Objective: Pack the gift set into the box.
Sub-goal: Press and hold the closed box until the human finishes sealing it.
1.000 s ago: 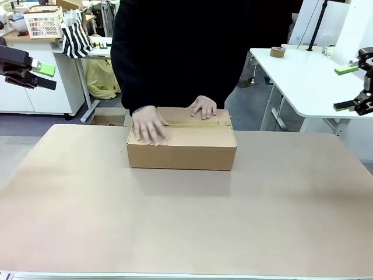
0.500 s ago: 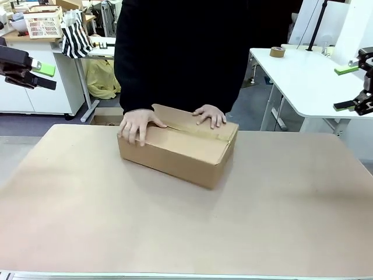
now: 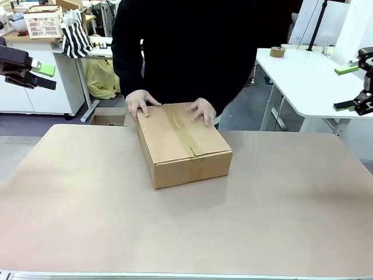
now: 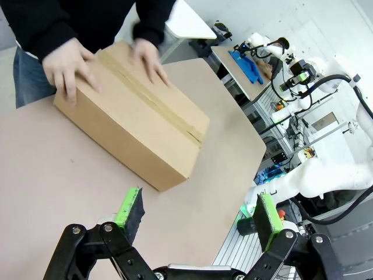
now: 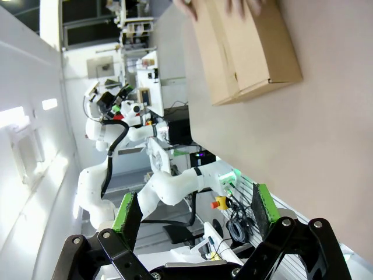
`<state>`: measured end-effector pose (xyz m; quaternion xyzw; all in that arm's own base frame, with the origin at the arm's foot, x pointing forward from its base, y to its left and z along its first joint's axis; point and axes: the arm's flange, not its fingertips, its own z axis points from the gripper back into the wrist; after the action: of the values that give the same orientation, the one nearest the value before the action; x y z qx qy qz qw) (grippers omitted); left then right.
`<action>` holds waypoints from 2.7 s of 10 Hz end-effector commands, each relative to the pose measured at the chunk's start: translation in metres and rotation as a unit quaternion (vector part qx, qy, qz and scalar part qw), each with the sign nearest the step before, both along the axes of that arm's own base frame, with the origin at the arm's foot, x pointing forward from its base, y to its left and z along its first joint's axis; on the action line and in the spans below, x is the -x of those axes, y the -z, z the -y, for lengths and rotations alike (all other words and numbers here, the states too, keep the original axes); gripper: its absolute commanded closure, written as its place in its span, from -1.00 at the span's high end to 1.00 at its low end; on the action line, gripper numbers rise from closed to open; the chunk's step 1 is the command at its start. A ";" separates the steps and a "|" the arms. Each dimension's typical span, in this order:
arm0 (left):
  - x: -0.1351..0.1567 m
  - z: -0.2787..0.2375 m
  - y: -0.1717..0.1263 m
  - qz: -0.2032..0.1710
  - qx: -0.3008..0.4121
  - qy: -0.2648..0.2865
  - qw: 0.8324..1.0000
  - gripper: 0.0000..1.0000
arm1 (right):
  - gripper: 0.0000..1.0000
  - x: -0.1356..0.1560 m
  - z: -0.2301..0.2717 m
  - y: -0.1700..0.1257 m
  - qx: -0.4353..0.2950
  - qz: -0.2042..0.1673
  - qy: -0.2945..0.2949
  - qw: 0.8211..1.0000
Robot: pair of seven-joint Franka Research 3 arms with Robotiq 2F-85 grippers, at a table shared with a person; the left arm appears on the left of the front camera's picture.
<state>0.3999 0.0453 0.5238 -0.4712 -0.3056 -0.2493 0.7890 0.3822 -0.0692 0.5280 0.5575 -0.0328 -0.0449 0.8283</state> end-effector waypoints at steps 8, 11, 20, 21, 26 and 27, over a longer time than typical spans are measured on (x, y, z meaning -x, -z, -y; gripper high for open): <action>0.001 0.003 0.001 0.004 0.011 -0.005 1.000 1.00 | 1.00 0.002 0.002 0.002 0.004 0.011 -0.012 1.000; 0.001 0.003 0.001 0.004 0.011 -0.005 1.000 1.00 | 1.00 0.002 0.002 0.002 0.004 0.011 -0.012 1.000; 0.000 0.000 0.000 0.000 0.000 0.000 1.000 1.00 | 1.00 0.000 0.000 0.000 0.000 0.000 0.000 1.000; -0.001 0.016 -0.006 0.115 0.002 -0.079 0.990 1.00 | 1.00 -0.009 -0.017 -0.008 -0.001 0.077 -0.029 0.997; 0.025 0.117 -0.005 0.389 0.117 -0.060 0.912 1.00 | 1.00 -0.022 -0.166 -0.005 0.083 0.489 -0.143 0.857; 0.027 0.131 0.010 0.430 0.046 -0.037 0.901 1.00 | 1.00 -0.019 -0.178 0.009 0.164 0.513 -0.097 0.837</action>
<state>0.3670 -0.0797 0.5424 -0.3994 -0.6326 -0.3358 0.5723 0.4069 0.1038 0.5467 0.4249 -0.3027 0.3470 0.7793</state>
